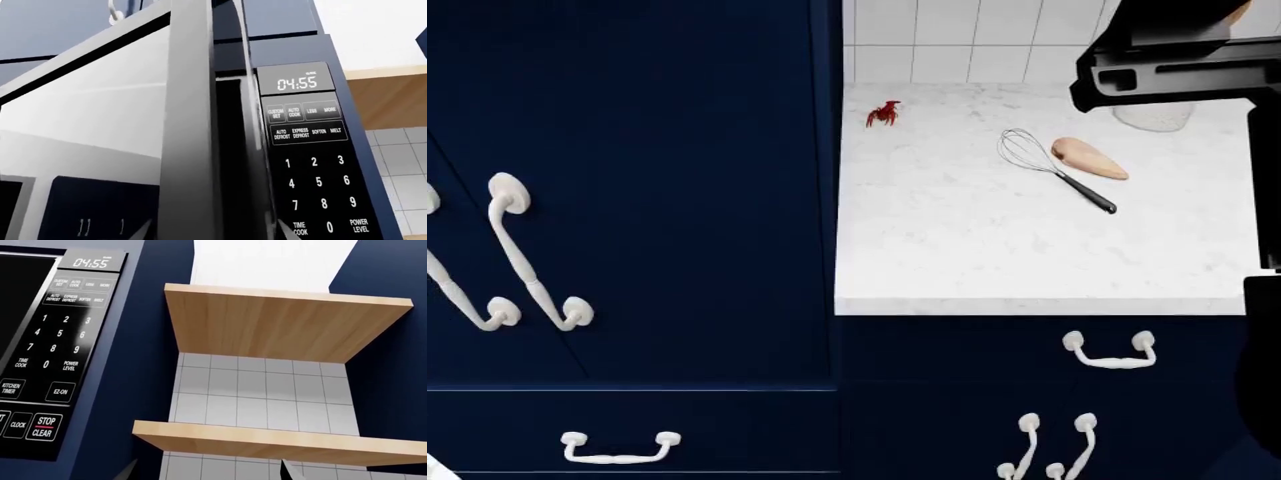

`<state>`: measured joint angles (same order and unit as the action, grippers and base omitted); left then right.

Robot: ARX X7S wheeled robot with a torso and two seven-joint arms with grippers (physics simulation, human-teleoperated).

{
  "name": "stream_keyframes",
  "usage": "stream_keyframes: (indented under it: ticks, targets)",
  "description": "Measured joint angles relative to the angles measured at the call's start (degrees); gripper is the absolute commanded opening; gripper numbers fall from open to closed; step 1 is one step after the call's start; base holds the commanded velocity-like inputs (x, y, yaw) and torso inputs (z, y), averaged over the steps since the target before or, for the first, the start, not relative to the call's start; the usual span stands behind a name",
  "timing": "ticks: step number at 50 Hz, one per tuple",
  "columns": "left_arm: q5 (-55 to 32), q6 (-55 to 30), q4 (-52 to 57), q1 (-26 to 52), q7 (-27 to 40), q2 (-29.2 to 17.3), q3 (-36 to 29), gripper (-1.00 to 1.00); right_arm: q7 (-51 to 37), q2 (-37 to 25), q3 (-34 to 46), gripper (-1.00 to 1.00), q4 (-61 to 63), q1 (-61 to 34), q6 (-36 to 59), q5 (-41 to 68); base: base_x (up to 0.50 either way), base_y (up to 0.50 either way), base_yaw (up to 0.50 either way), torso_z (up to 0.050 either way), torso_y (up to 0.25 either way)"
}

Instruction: Open the microwave door

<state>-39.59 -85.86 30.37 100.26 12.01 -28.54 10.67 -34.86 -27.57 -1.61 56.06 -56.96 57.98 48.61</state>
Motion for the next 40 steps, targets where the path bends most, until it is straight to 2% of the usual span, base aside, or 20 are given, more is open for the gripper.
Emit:
stream_keyframes:
  ticks: [16, 31, 40]
  targets:
    - [-5.16, 1.41, 0.73, 1.65, -1.06, -0.55, -0.95, 1.00, -0.77, -0.56, 0.48, 1.00, -0.19, 0.09, -0.67, 0.62, 0.00, 0.00, 0.00, 0.000, 0.000]
    - [-6.37, 3.15, 0.65, 2.77, -2.05, -3.59, -2.71, 1.00, -1.39, -0.95, 1.20, 1.00, -0.59, -0.25, -1.23, 0.96, 0.00, 0.00, 0.00, 0.000, 0.000]
    - [-12.66, -0.50, 2.09, 5.18, 1.33, -3.33, -0.06, 1.00, -1.80, -1.15, 1.71, 1.00, -0.68, -0.36, -1.49, 1.14, 0.00, 0.00, 0.00, 0.000, 0.000]
